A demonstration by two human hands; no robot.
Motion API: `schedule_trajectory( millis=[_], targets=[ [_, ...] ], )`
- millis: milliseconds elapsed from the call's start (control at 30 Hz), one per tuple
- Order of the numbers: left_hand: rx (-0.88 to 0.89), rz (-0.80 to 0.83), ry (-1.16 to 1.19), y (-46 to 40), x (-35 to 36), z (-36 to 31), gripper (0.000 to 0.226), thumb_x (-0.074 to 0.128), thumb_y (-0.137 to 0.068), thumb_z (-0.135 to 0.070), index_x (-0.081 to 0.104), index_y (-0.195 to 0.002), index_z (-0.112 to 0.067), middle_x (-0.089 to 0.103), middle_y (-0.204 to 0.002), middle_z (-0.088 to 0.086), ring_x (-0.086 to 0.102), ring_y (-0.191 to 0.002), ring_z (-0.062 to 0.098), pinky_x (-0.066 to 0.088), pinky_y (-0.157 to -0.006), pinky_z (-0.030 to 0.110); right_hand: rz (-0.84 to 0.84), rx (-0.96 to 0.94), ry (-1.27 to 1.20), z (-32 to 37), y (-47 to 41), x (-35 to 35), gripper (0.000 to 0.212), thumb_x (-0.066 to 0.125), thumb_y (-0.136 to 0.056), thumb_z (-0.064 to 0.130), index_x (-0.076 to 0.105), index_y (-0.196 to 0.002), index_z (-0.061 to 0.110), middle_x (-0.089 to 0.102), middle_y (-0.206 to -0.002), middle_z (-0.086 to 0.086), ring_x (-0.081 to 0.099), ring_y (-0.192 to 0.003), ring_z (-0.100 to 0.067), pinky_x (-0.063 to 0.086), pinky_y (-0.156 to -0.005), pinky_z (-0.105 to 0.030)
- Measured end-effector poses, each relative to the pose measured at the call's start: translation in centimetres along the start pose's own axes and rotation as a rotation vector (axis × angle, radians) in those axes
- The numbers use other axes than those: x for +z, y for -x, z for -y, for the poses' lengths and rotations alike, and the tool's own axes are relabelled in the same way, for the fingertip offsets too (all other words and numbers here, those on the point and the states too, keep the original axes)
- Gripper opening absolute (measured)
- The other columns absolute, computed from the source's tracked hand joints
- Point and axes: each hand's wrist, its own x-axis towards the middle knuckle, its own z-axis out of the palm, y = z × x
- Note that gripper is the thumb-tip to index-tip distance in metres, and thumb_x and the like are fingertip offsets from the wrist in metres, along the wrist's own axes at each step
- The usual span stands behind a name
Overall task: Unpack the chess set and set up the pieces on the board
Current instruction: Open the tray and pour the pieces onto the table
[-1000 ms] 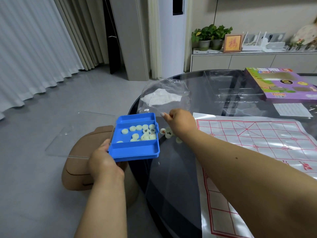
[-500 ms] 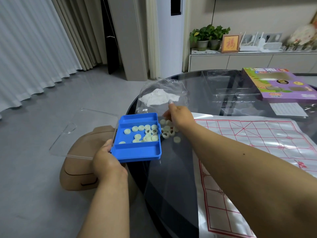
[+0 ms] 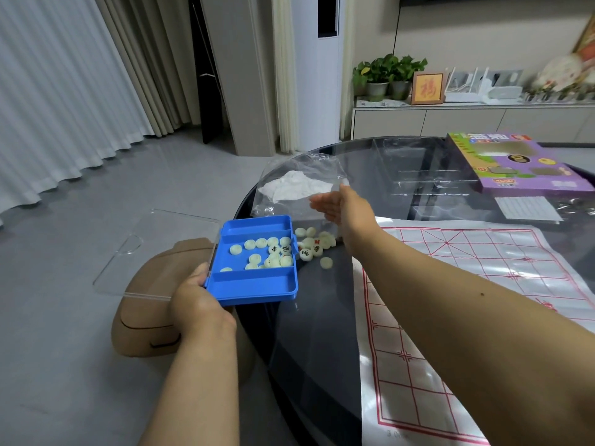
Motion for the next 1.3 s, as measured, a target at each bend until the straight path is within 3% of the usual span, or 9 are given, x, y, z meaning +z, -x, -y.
schedule_trajectory(
  millis=[167, 300, 533, 767, 900, 1000, 1067, 1200, 1300],
  targets=[
    [0.002, -0.007, -0.002, -0.2, 0.0, 0.1, 0.037, 0.045, -0.093, -0.013, 0.063, -0.125, -0.015, 0.07, -0.1, 0.004, 0.069, -0.086, 0.022, 0.058, -0.076, 0.037, 0.204, -0.156, 0.764, -1.0, 1.7, -0.9, 0.052, 0.021, -0.102, 0.04, 0.064, -0.121, 0.016, 0.062, -0.123, -0.002, 0.055, -0.11, -0.017, 0.039, -0.092, -0.03],
    [-0.009, -0.003, 0.01, -0.2, 0.1, 0.1, 0.036, 0.045, -0.093, -0.013, 0.064, -0.123, -0.017, 0.069, -0.092, 0.002, 0.068, -0.077, 0.02, 0.055, -0.06, 0.031, 0.253, -0.302, 1.133, -1.8, 1.8, -0.8, 0.047, 0.019, -0.104, 0.035, 0.046, -0.139, 0.02, 0.043, -0.147, 0.0, 0.03, -0.139, -0.014, 0.017, -0.113, -0.032],
    [-0.019, 0.006, 0.019, 0.1, 0.3, 0.2, 0.036, 0.045, -0.094, -0.013, 0.064, -0.124, -0.017, 0.069, -0.087, 0.001, 0.067, -0.072, 0.018, 0.052, -0.054, 0.029, 0.418, -0.282, 1.324, -2.5, 1.3, -0.5, 0.052, 0.014, -0.102, 0.041, 0.011, -0.151, 0.023, 0.01, -0.159, 0.004, 0.004, -0.146, -0.01, 0.0, -0.119, -0.037],
    [-0.013, 0.022, 0.0, -0.1, 0.2, 0.2, 0.037, 0.045, -0.093, -0.013, 0.063, -0.126, -0.017, 0.068, -0.087, 0.001, 0.067, -0.074, 0.018, 0.053, -0.058, 0.029, 0.276, -0.391, 1.15, -1.8, 1.9, -0.3, 0.048, 0.022, -0.103, 0.035, 0.029, -0.148, 0.02, 0.028, -0.155, 0.001, 0.019, -0.144, -0.014, 0.009, -0.117, -0.036],
    [-0.029, -0.002, 0.046, -0.1, 0.6, 0.1, 0.025, 0.047, -0.093, -0.011, 0.069, -0.105, -0.017, 0.069, -0.081, 0.0, 0.065, -0.069, 0.018, 0.055, -0.057, 0.029, 0.225, -0.638, 1.243, -0.3, 3.6, 2.1, 0.041, 0.03, -0.097, 0.031, 0.063, -0.115, 0.013, 0.064, -0.114, -0.005, 0.055, -0.107, -0.024, 0.033, -0.099, -0.036],
    [-0.008, 0.012, 0.085, -0.2, 0.9, 0.2, 0.038, 0.049, -0.093, -0.01, 0.069, -0.062, -0.019, 0.067, -0.058, -0.004, 0.062, -0.052, 0.014, 0.05, -0.043, 0.02, 0.179, -0.87, 1.402, -0.9, 5.9, 5.3, 0.047, 0.027, -0.088, 0.036, 0.063, -0.07, 0.012, 0.063, -0.067, -0.004, 0.057, -0.065, -0.026, 0.042, -0.079, -0.035],
    [0.02, 0.023, 0.095, -0.1, 1.0, 0.4, 0.049, 0.047, -0.092, -0.009, 0.067, -0.049, -0.018, 0.065, -0.057, -0.004, 0.06, -0.044, 0.01, 0.052, -0.047, 0.021, 0.131, -0.881, 1.434, -1.3, 7.4, 6.9, 0.049, 0.03, -0.09, 0.04, 0.065, -0.072, 0.01, 0.063, -0.065, -0.006, 0.057, -0.062, -0.026, 0.041, -0.078, -0.037],
    [-0.035, 0.046, 0.124, -0.3, 1.0, 0.5, 0.025, 0.046, -0.096, -0.012, 0.06, -0.076, -0.018, 0.065, -0.071, 0.0, 0.061, -0.065, 0.015, 0.053, -0.068, 0.03, 0.103, -0.653, 1.547, -1.5, 8.5, 8.5, 0.057, 0.024, -0.097, 0.048, 0.059, -0.102, 0.003, 0.064, -0.095, -0.012, 0.057, -0.088, -0.029, 0.029, -0.094, -0.041],
    [-0.082, 0.097, 0.154, -1.1, 0.7, 1.0, 0.024, 0.048, -0.095, -0.017, 0.068, -0.105, -0.008, 0.07, -0.089, 0.006, 0.067, -0.071, 0.018, 0.056, -0.065, 0.031, 0.186, -0.555, 1.498, -1.5, 8.6, 9.3, 0.057, 0.02, -0.099, 0.046, 0.056, -0.107, 0.003, 0.063, -0.102, -0.014, 0.055, -0.094, -0.03, 0.03, -0.092, -0.042]
  ],
)
